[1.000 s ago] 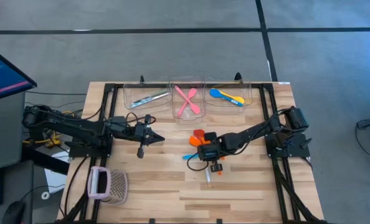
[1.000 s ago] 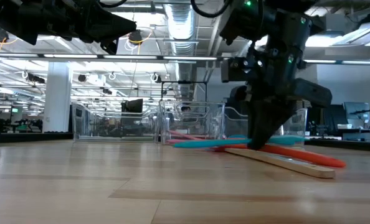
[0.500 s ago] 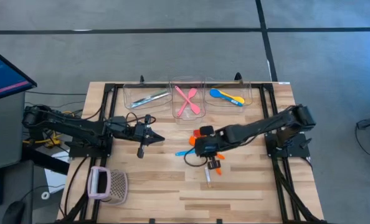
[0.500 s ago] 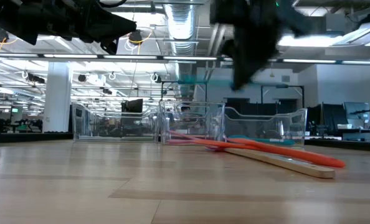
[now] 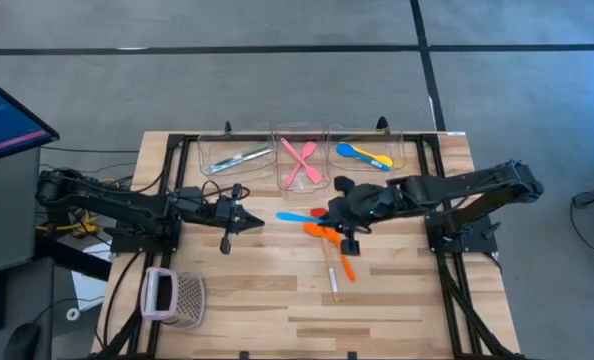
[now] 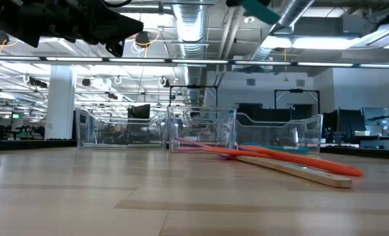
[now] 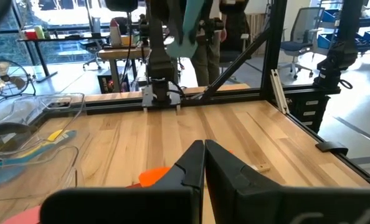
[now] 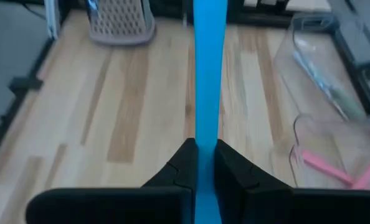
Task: Pick & Place Kitchen Items
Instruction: Put the blue spatula into the middle transparent bin
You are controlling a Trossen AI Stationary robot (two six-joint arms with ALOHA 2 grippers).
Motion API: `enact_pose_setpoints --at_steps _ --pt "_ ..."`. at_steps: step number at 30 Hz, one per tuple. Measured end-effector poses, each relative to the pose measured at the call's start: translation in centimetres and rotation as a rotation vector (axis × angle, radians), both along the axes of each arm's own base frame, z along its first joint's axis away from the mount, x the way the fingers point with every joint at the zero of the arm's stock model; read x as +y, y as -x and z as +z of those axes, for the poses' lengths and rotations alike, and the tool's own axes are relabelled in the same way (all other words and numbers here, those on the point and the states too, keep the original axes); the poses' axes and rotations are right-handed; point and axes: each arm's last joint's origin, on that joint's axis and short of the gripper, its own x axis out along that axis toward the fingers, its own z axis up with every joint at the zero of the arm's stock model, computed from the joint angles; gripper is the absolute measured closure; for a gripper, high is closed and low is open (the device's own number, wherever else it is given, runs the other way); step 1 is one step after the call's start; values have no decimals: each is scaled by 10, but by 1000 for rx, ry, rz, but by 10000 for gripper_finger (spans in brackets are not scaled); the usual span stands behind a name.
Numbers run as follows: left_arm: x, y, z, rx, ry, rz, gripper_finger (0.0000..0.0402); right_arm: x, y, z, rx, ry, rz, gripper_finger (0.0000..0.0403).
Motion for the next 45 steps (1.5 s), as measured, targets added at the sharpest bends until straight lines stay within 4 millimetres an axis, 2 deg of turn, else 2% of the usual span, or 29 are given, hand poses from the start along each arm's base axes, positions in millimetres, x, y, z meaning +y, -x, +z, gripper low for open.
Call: enact_pose_setpoints --at_steps 7,13,16,27,36,42,45 --pt "0 0 0 0 0 0 400 -16 -4 4 -48 -4 -51 380" --pt "0 0 0 -2 0 0 400 -46 -18 -4 -50 -28 -168 380" --pt "0 0 0 -3 0 0 400 -63 -24 -3 -96 -121 -179 380" --pt "0 0 1 -8 0 0 400 -132 -18 3 -186 -290 -326 380" --pt "0 0 1 -9 0 0 400 -159 -15 8 -275 -283 -389 380" --pt "0 0 1 -14 1 0 400 -173 -40 -13 -301 -226 -466 380" --pt "0 0 2 -16 1 0 400 -186 -50 -39 -228 -225 -529 380"
